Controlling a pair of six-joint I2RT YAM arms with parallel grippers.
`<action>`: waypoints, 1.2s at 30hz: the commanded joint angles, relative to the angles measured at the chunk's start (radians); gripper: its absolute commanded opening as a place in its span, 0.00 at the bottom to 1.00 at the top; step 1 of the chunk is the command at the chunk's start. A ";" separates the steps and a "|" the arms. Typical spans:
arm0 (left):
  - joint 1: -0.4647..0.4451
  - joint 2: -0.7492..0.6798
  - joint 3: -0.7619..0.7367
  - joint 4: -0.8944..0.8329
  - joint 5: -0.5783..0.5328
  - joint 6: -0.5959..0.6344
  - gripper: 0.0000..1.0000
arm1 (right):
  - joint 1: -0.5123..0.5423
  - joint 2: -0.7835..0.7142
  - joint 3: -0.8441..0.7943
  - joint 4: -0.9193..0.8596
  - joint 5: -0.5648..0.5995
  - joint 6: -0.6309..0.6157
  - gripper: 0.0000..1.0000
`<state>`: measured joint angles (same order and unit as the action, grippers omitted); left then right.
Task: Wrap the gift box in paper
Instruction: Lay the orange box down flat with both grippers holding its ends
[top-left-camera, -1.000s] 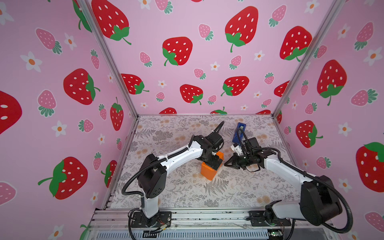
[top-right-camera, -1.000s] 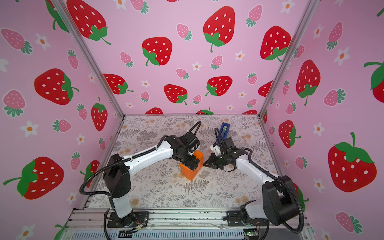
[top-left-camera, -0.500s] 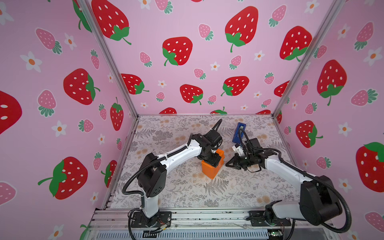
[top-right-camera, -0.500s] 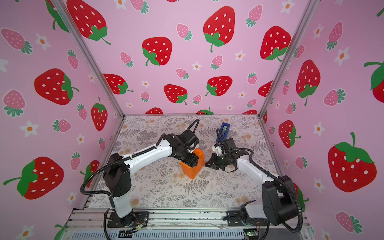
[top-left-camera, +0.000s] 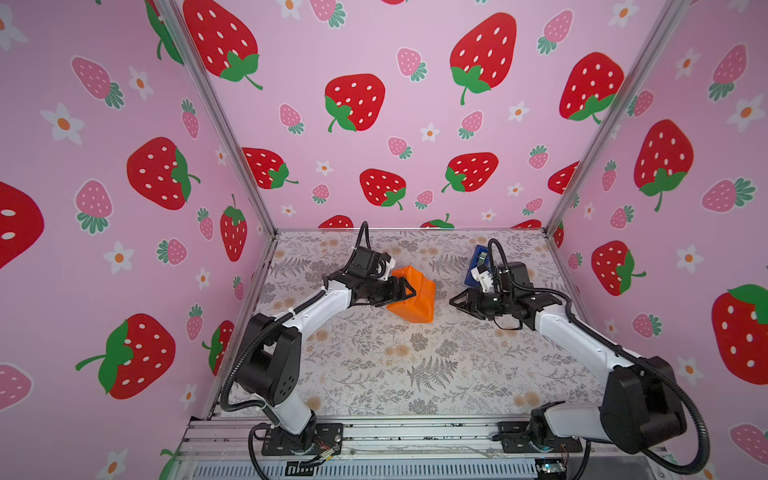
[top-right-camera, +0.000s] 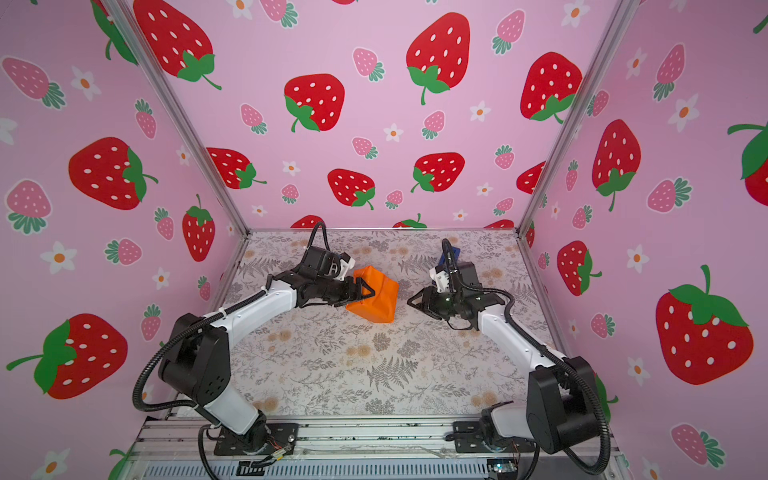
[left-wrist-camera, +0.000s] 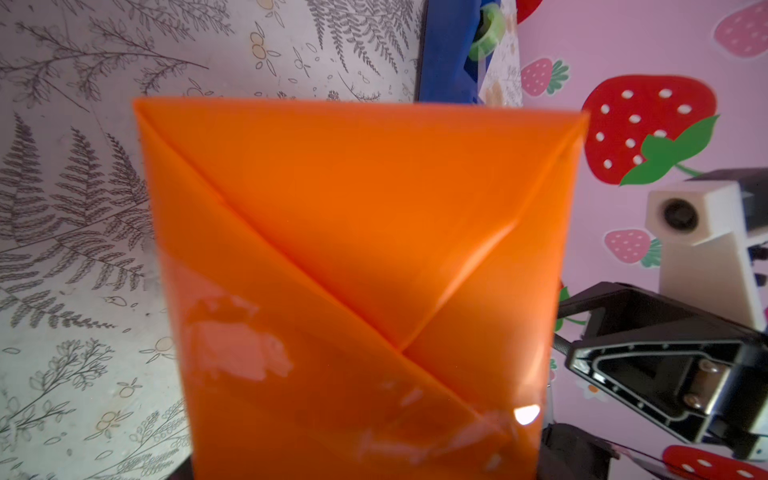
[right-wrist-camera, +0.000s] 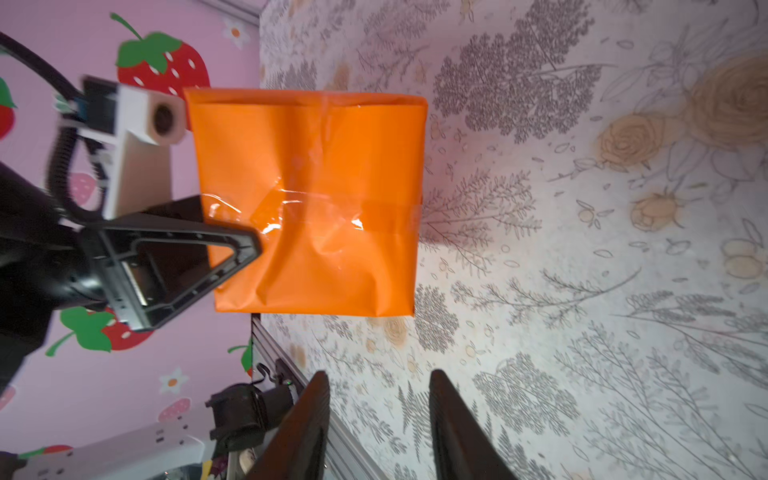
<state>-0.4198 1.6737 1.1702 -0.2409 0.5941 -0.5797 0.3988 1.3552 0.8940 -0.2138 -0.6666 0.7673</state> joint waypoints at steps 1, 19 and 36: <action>0.038 0.020 -0.043 0.275 0.148 -0.144 0.65 | -0.004 0.038 0.036 0.156 -0.002 0.047 0.51; 0.073 0.243 -0.161 0.591 0.200 -0.320 0.70 | 0.045 0.411 0.199 0.450 -0.220 0.179 0.61; 0.143 0.129 -0.130 0.123 0.021 0.002 0.99 | 0.095 0.514 0.154 0.430 -0.205 0.178 0.61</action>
<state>-0.2901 1.8599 1.0054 0.0341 0.6853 -0.6872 0.4824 1.8481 1.0573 0.2123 -0.8783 0.9314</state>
